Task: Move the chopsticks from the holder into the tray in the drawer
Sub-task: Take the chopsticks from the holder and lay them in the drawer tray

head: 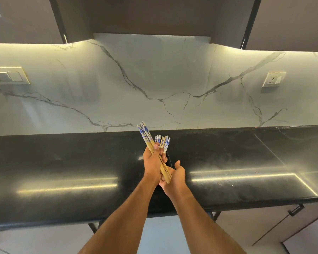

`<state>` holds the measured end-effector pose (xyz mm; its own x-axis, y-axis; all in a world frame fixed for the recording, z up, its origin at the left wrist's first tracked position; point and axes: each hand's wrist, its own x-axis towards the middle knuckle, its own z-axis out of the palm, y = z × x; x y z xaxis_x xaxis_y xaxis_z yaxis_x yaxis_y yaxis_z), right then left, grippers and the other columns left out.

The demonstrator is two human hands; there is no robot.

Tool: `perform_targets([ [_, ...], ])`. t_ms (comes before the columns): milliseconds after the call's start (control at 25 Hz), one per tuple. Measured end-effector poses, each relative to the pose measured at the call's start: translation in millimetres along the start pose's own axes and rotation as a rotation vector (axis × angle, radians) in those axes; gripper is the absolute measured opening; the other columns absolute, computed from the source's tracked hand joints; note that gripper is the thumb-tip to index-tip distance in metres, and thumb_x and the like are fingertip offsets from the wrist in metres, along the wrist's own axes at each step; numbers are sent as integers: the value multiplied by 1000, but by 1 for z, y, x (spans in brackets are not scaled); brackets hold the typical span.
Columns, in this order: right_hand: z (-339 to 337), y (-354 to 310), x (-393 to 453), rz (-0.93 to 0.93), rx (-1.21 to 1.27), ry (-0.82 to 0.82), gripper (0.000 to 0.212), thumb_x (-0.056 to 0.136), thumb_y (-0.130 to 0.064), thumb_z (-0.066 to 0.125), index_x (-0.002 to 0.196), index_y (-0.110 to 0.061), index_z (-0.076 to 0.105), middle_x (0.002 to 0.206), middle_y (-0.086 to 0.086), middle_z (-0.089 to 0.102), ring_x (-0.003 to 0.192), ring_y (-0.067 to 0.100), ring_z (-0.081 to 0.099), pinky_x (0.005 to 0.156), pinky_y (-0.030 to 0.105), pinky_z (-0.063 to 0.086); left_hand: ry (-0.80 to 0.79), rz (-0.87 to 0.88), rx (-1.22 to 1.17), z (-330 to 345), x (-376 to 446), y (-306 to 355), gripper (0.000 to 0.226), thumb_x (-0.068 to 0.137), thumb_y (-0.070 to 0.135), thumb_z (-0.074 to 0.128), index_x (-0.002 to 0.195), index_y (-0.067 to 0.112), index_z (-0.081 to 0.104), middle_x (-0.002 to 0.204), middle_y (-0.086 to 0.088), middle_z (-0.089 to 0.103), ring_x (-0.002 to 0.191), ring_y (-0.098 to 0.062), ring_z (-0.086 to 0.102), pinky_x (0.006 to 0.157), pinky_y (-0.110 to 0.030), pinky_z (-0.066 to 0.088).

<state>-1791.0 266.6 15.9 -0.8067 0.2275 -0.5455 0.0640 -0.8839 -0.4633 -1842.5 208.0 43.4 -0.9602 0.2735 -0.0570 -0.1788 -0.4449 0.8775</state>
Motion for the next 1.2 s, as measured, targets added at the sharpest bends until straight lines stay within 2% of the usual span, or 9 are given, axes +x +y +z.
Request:
perform_targets([
  [200,26,-34,-31,-443,-844,175,51,104,-53,37,92,-17,70,80,-5,64,72,8,56,66,22,42,-168,28,176,-28,1,1,19,108,16,40,99,7,54,65,-4,45,47,-13,37,43,-26,33],
  [280,51,-65,-43,-643,-1006,0,50,107,-47,34,120,-10,65,109,-3,69,98,5,60,85,20,42,-273,13,260,-41,-1,-7,19,105,19,44,93,8,52,64,-5,40,45,-12,31,40,-28,21],
  [360,71,-93,-40,-737,-1206,-144,63,105,-53,30,151,-10,41,152,6,50,137,15,46,108,25,30,-328,-8,364,-47,-7,-16,25,108,22,44,90,7,50,64,-4,36,44,-7,27,39,-25,18],
  [440,82,-101,-32,-714,-1411,-209,71,104,-59,23,154,-10,34,158,12,41,146,25,39,114,32,28,-370,-25,451,-47,-15,-21,23,107,22,46,92,5,51,66,-3,37,45,-4,28,38,-18,23],
  [560,74,-83,-21,-544,-1646,-196,84,101,-66,18,137,-2,57,132,20,65,121,33,62,109,40,44,-402,20,638,-47,-20,-23,17,102,27,58,93,13,60,66,4,48,50,-4,40,46,-19,37],
  [720,54,-71,-18,-498,-1634,-172,61,103,-58,35,113,-10,71,103,8,75,92,20,71,96,37,54,-404,53,1061,-57,-17,-18,32,99,45,57,80,20,58,67,3,56,56,-11,49,57,-27,42],
  [800,49,-72,-28,-624,-1896,-230,43,102,-48,47,111,-13,71,101,7,75,82,20,68,80,32,53,-437,22,1318,-64,-13,-18,35,99,50,55,81,20,59,72,2,58,58,-13,52,56,-26,41],
  [1000,30,-43,-44,-493,-2615,-449,19,97,-26,62,111,-16,67,105,4,71,91,19,68,82,35,52,-604,112,1547,-71,-15,-9,34,101,43,54,120,17,63,96,0,67,76,-12,62,71,-24,50],
  [1200,-9,-15,-51,-629,-2682,-310,20,98,-12,60,117,-10,65,109,12,71,95,26,70,87,36,56,-718,161,1694,-77,-31,-4,26,98,38,63,115,19,66,104,-1,72,84,-14,66,84,-33,56],
])
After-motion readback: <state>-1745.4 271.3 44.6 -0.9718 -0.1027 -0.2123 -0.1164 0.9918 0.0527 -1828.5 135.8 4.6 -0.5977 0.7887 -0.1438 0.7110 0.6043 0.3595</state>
